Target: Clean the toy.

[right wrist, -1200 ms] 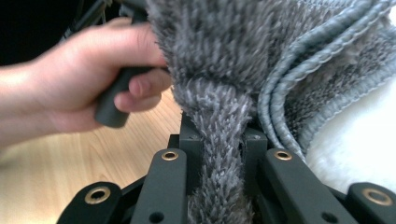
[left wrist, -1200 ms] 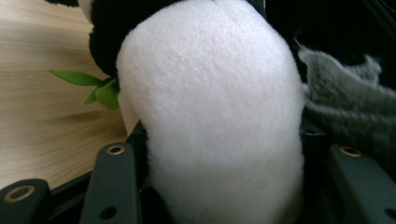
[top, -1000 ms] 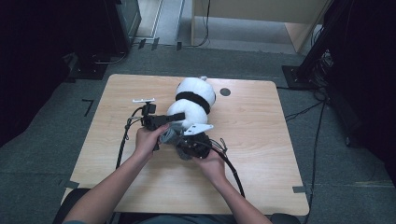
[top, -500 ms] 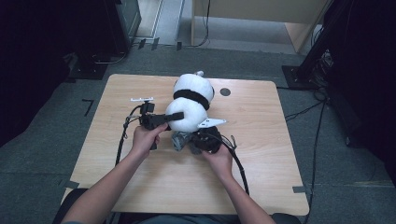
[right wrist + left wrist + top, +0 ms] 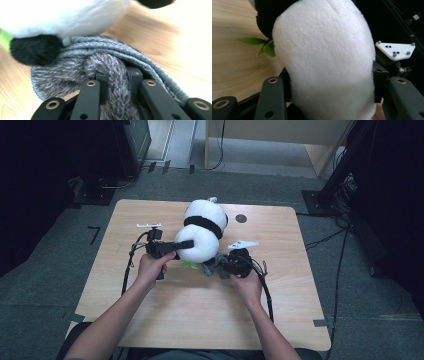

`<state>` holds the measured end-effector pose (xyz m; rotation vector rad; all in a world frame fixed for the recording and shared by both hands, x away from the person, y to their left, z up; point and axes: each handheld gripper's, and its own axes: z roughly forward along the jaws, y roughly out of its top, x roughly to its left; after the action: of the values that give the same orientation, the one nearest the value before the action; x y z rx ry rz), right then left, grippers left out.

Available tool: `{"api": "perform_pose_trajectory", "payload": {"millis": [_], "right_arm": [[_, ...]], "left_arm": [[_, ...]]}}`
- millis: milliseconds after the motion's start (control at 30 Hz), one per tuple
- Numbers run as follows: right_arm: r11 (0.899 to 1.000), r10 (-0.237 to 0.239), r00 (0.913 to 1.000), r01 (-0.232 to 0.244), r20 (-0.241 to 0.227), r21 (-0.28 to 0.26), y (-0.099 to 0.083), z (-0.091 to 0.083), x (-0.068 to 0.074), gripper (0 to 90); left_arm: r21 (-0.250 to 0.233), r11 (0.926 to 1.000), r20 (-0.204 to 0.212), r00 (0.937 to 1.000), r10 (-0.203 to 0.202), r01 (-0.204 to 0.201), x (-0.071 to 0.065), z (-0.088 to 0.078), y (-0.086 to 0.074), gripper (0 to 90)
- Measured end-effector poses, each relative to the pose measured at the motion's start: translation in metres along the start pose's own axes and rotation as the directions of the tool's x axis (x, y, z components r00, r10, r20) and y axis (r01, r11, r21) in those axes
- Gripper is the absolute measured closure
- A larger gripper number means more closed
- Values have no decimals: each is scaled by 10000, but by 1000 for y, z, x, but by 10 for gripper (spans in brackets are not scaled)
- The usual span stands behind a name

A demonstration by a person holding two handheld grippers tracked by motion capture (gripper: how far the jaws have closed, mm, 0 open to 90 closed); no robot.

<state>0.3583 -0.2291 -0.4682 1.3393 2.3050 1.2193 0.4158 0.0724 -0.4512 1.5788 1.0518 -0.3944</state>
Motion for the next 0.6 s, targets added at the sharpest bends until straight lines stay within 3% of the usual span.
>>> {"api": "perform_pose_trajectory", "payload": {"millis": [400, 533, 600], "right_arm": [[9921, 984, 9949, -962, 234, -807, 6, -27, -29, 773], [9803, 1427, 9898, -1418, -33, -1375, 8, -40, -40, 763], [9808, 1534, 9881, -1532, -75, -1210, 8, -43, -44, 762]], "left_arm": [[400, 9983, -142, 9989, 437, -431, 1, -7, 0, 429], [335, 9959, -139, 9963, 846, -841, -1, -9, 0, 429], [347, 9949, -245, 9951, 953, -944, -1, -10, 0, 429]]}}
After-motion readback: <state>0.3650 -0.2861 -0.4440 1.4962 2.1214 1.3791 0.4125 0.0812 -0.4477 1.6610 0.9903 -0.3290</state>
